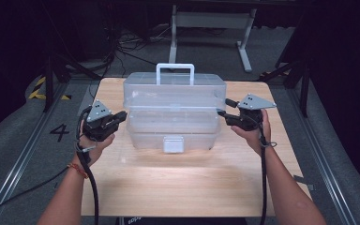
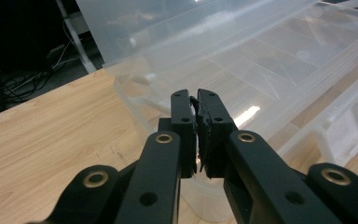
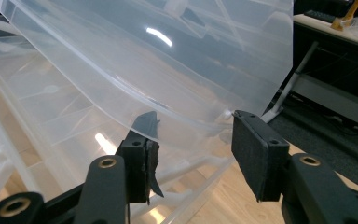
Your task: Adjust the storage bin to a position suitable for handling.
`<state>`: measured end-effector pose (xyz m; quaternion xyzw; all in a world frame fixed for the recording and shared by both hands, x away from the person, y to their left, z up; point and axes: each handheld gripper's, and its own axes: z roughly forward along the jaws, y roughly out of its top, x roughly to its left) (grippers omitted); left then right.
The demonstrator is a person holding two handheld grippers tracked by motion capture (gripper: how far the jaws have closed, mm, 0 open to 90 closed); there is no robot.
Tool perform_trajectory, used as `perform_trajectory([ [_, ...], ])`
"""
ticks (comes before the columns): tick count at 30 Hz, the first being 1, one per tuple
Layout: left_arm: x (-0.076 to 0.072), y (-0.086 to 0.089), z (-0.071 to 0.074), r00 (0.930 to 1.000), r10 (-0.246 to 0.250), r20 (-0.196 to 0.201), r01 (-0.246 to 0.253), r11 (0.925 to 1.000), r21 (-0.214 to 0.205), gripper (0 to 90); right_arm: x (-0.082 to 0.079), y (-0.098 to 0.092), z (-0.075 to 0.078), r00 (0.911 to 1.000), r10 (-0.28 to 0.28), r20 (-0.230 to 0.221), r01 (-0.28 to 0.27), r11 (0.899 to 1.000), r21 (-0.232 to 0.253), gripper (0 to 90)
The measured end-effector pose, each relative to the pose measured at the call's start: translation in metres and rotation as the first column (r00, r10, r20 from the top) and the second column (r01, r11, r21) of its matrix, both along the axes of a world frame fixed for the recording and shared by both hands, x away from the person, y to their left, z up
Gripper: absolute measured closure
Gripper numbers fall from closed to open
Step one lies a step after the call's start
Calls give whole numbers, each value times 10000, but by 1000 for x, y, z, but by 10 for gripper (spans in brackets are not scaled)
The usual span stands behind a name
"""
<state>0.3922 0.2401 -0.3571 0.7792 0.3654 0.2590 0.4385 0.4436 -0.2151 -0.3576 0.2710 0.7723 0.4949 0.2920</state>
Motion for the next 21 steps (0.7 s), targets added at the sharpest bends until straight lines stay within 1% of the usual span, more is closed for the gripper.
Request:
perform_trajectory([
  [1, -2, 1, -2, 10000, 17, -41, -17, 10000, 30, 839, 0, 0, 1, 9999, -52, 88, 52, 10000, 56, 523],
  [3, -3, 1, -4, 10000, -9, -30, 9, 10000, 70, 829, 1, 0, 1, 9999, -53, 113, 53, 10000, 65, 524],
  [6, -7, 4, -9, 10000, 31, -74, -29, 9994, 333, 819, 3, 0, 3, 9999, -81, 143, 79, 9998, 196, 525],
  [9, -14, 9, -14, 10000, 64, -33, -63, 9994, 354, 781, 5, 0, 6, 9995, -190, 259, 183, 9995, 240, 537],
  [10, -14, 9, -14, 10000, 64, -33, -63, 9994, 354, 770, 5, 0, 6, 9995, -190, 259, 183, 9995, 240, 537],
  [11, -17, 12, -16, 10000, 74, -29, -73, 9994, 339, 754, 6, 1, 7, 9993, -223, 289, 213, 9992, 351, 552],
  [12, -20, 13, -17, 10000, 80, -35, -79, 9994, 343, 754, 6, 1, 7, 9993, -223, 289, 213, 9992, 351, 552],
  [13, -23, 16, -18, 10000, 73, -26, -72, 9991, 419, 744, 6, 1, 8, 9991, -251, 348, 238, 9990, 374, 556],
  [14, -26, 18, -20, 10000, 49, -60, -47, 9993, 376, 732, 7, 2, 9, 9989, -308, 355, 294, 9988, 401, 557],
  [15, -30, 21, -23, 9999, 46, -103, -42, 9990, 434, 723, 8, 2, 9, 9987, -348, 367, 330, 9983, 474, 557],
  [17, -35, 25, -28, 9998, 25, -207, -15, 9988, 492, 705, 10, 2, 10, 9984, -488, 301, 465, 9962, 742, 558],
  [18, -36, 27, -30, 9996, 46, -274, -32, 9986, 526, 700, 11, 3, 10, 9974, -616, 378, 582, 9946, 863, 566],
  [19, -38, 29, -33, 9993, 72, -360, -53, 9986, 534, 697, 11, 4, 10, 9972, -675, 327, 641, 9933, 958, 564],
  [21, -41, 33, -40, 9983, 87, -580, -52, 9983, 589, 687, 13, 7, 11, 9952, -897, 393, 855, 9914, 990, 563],
])
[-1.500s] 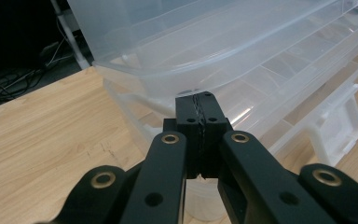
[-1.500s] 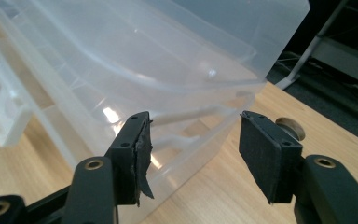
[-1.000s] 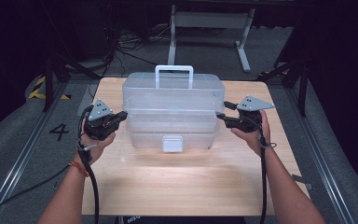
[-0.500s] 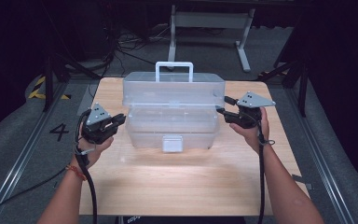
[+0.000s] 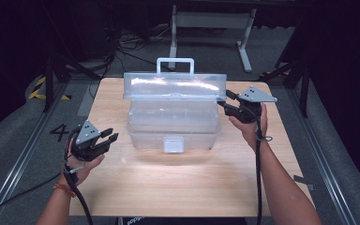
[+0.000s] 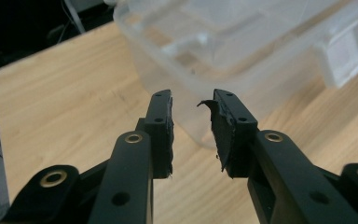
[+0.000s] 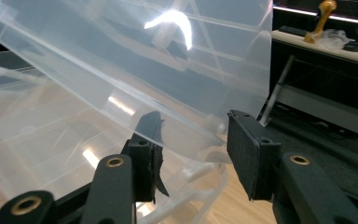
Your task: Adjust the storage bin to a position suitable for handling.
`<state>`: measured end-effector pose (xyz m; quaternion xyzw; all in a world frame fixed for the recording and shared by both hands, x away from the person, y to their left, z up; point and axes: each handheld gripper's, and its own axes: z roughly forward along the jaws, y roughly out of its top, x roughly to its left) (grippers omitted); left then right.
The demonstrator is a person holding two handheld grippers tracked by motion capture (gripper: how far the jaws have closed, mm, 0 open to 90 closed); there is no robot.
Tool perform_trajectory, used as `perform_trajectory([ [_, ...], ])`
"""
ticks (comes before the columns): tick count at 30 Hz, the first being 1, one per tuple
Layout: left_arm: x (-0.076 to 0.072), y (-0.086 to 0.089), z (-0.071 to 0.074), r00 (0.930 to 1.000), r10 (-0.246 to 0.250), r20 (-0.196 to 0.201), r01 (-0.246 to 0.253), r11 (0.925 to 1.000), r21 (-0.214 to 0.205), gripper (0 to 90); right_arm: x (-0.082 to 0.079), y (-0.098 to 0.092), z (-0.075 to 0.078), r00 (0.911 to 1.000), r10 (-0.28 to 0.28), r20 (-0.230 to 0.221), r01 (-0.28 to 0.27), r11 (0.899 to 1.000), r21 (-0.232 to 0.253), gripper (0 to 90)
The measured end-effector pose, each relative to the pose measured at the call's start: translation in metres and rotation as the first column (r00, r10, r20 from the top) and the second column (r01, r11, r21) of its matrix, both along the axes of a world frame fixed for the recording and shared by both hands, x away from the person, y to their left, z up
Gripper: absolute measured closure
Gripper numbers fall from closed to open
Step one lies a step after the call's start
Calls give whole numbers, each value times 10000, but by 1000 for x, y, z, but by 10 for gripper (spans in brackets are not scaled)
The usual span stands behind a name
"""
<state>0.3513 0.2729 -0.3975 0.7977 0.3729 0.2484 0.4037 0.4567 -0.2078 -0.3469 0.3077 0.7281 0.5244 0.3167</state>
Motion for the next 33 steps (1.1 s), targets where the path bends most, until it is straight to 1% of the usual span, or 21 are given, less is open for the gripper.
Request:
perform_trajectory([
  [4, -7, 3, -15, 9988, -51, -477, 68, 9993, 358, 668, 5, 3, 2, 9996, -269, 45, 268, 9996, 124, 585],
  [7, -14, 5, -26, 9958, -160, -903, 214, 9980, 595, 655, 10, 2, 5, 9996, -281, 67, 279, 9989, 370, 596],
  [8, -15, 5, -30, 9950, -173, -985, 242, 9973, 688, 653, 10, 2, 6, 9993, -322, 177, 317, 9991, 280, 596],
  [10, -20, 6, -38, 9907, -201, -1348, 319, 9958, 859, 649, 12, 3, 8, 9988, -408, 274, 402, 9989, 223, 604],
  [11, -23, 6, -43, 9891, -182, -1461, 312, 9957, 868, 644, 13, 4, 11, 9981, -502, 359, 497, 9987, 144, 612],
  [12, -23, 6, -43, 9891, -182, -1461, 312, 9957, 868, 640, 13, 4, 11, 9981, -502, 359, 497, 9987, 144, 612],
  [14, -26, 6, -49, 9861, -196, -1649, 360, 9946, 970, 632, 17, 6, 14, 9963, -624, 589, 627, 9980, -32, 622],
  [16, -27, 6, -52, 9845, -232, -1740, 376, 9961, 799, 623, 19, 7, 17, 9950, -738, 679, 748, 9971, -128, 629],
  [17, -27, 6, -52, 9845, -232, -1740, 376, 9961, 799, 618, 19, 7, 17, 9950, -738, 679, 748, 9971, -128, 629],
  [19, -29, 8, -55, 9827, -257, -1832, 368, 9977, 575, 611, 20, 9, 19, 9937, -860, 720, 875, 9960, -179, 639],
  [20, -30, 8, -58, 9806, -227, -1949, 314, 9986, 415, 601, 23, 10, 22, 9921, -938, 832, 969, 9947, -347, 646],
  [23, -30, 8, -62, 9793, -244, -2008, 333, 9986, 412, 578, 25, 10, 23, 9914, -959, 888, 996, 9943, -377, 651],
  [24, -31, 8, -65, 9764, -233, -2147, 310, 9990, 327, 578, 25, 10, 23, 9909, -973, 928, 1013, 9941, -394, 658],
  [25, -31, 7, -67, 9749, -263, -2213, 299, 9995, 129, 562, 28, 10, 24, 9906, -1009, 925, 1051, 9936, -412, 671],
  [26, -31, 8, -68, 9741, -284, -2245, 337, 9992, 199, 553, 30, 10, 24, 9903, -1036, 928, 1076, 9934, -398, 676],
  [27, -34, 7, -71, 9702, -273, -2406, 297, 9995, 62, 542, 31, 10, 25, 9903, -1038, 919, 1078, 9934, -393, 681],
  [29, -34, 7, -75, 9695, -363, -2423, 392, 9992, 70, 521, 34, 11, 26, 9891, -1128, 948, 1166, 9925, -364, 692],
  [30, -35, 6, -76, 9672, -391, -2509, 431, 9990, 105, 517, 35, 11, 26, 9884, -1165, 972, 1204, 9921, -349, 698],
  [31, -35, 5, -78, 9674, -418, -2500, 454, 9989, 90, 506, 37, 11, 26, 9878, -1209, 980, 1244, 9918, -303, 703],
  [32, -34, 4, -79, 9625, -473, -2671, 511, 9987, 72, 493, 38, 11, 26, 9873, -1249, 983, 1283, 9913, -287, 707],
  [33, -34, 3, -80, 9668, -485, -2509, 523, 9986, 86, 483, 38, 11, 26, 9868, -1277, 1000, 1310, 9910, -274, 708],
])
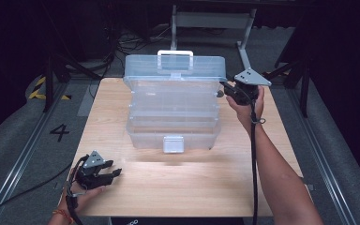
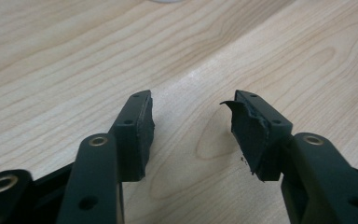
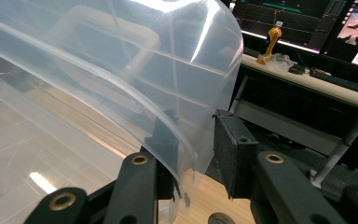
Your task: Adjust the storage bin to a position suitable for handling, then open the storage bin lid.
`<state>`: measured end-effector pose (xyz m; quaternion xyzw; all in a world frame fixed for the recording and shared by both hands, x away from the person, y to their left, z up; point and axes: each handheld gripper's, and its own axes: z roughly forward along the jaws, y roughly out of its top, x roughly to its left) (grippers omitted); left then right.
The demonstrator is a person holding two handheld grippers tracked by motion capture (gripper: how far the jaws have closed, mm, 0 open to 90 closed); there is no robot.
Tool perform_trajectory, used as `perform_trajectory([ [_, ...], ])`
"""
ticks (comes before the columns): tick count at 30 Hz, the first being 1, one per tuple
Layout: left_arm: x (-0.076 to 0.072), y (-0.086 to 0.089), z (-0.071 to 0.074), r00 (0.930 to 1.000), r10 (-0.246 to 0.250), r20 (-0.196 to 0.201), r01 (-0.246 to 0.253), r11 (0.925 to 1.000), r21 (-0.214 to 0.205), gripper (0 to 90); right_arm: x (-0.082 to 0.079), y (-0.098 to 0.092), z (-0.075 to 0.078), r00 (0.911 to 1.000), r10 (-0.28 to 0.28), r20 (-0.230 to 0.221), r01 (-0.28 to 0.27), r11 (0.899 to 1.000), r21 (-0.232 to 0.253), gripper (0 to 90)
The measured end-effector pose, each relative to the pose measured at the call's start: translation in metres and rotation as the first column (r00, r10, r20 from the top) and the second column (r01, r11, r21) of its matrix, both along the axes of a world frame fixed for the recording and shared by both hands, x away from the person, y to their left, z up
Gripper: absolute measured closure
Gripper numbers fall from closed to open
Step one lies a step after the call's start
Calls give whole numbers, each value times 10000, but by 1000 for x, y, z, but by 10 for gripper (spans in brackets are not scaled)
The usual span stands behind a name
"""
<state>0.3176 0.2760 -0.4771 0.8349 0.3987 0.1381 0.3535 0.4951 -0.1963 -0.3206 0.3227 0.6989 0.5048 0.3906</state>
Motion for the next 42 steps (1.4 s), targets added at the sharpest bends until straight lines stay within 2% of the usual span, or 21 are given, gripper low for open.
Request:
perform_trajectory([
  [4, 2, 1, -1, 10000, -27, 44, 28, 9999, -149, 448, 1, 1, 0, 9999, -79, 82, 78, 10000, 34, 714],
  [5, 3, 1, -3, 9999, -89, 91, 92, 9995, -308, 433, 2, 1, 0, 9999, -81, 88, 81, 9999, 78, 715],
  [8, 5, 2, -3, 9999, -116, 13, 117, 9993, -357, 352, 4, 0, 1, 9999, -99, -30, 100, 9998, 169, 717],
  [10, 4, 0, -3, 9998, 118, 143, -117, 9999, -65, 320, 6, 1, 2, 9999, -100, -81, 101, 9998, 194, 718],
  [12, 3, -4, -3, 9996, 18, 274, -27, 9994, 332, 314, 7, 1, 3, 9999, -100, -123, 103, 9996, 246, 718],
  [14, 4, -4, -3, 9995, -64, 295, 51, 9990, 447, 284, 8, 1, 4, 9998, -102, -189, 105, 9998, 181, 718],
  [16, 5, -4, -4, 9997, -31, 237, 23, 9994, 340, 274, 9, 1, 5, 9997, -132, -209, 136, 9997, 182, 719],
  [33, 6, -4, -4, 9997, -100, 213, 92, 9993, 353, 262, 20, 1, 12, 9985, -122, -541, 139, 9994, 329, 722],
  [42, 7, -4, -3, 9997, -118, 198, 110, 9992, 377, 258, 26, 1, 15, 9980, -83, -622, 99, 9996, 254, 721],
])
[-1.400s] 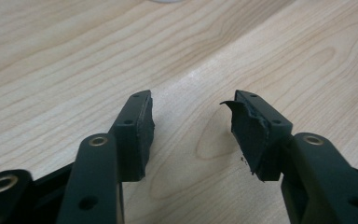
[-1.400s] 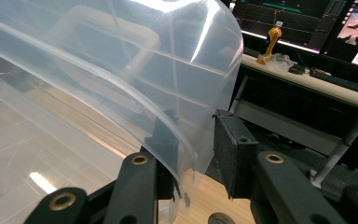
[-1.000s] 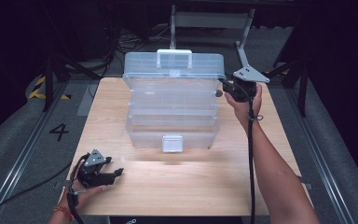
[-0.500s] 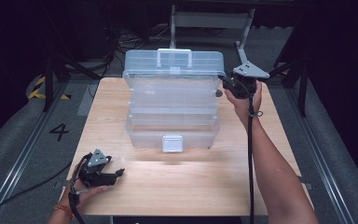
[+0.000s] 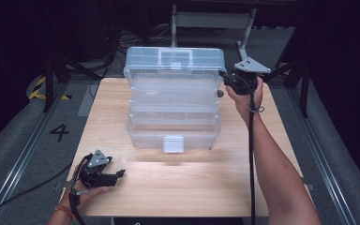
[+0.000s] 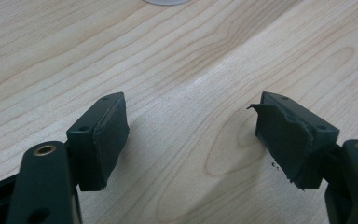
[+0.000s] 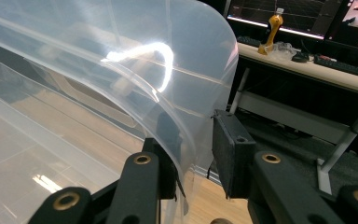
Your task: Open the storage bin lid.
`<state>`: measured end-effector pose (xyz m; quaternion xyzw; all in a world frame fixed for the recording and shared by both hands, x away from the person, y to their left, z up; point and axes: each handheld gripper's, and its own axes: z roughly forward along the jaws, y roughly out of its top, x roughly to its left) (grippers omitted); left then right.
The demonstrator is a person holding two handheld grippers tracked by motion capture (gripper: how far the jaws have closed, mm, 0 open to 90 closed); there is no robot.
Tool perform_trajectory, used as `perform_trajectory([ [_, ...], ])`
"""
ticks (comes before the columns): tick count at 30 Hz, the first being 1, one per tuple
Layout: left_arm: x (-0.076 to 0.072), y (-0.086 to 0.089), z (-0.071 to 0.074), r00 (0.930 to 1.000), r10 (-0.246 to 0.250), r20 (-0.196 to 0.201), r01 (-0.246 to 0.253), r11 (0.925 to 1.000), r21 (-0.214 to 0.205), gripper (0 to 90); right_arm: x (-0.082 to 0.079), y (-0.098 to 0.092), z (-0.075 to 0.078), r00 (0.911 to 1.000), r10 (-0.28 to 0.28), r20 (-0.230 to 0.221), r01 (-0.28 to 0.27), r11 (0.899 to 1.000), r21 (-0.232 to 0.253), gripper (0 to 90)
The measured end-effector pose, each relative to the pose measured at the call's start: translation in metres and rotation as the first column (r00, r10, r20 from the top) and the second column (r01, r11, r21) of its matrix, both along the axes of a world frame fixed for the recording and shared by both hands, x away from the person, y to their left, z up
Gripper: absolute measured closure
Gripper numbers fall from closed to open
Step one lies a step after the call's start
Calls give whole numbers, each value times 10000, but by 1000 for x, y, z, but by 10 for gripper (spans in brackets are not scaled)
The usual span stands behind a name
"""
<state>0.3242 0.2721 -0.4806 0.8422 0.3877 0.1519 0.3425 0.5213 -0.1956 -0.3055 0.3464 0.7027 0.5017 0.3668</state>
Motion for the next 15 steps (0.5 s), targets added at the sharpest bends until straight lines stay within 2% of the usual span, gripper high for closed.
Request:
perform_trajectory([
  [15, 0, 0, 0, 10000, -7, 0, 7, 10000, 6, 256, 13, 1, 5, 9997, -76, -214, 77, 10000, 21, 727],
])
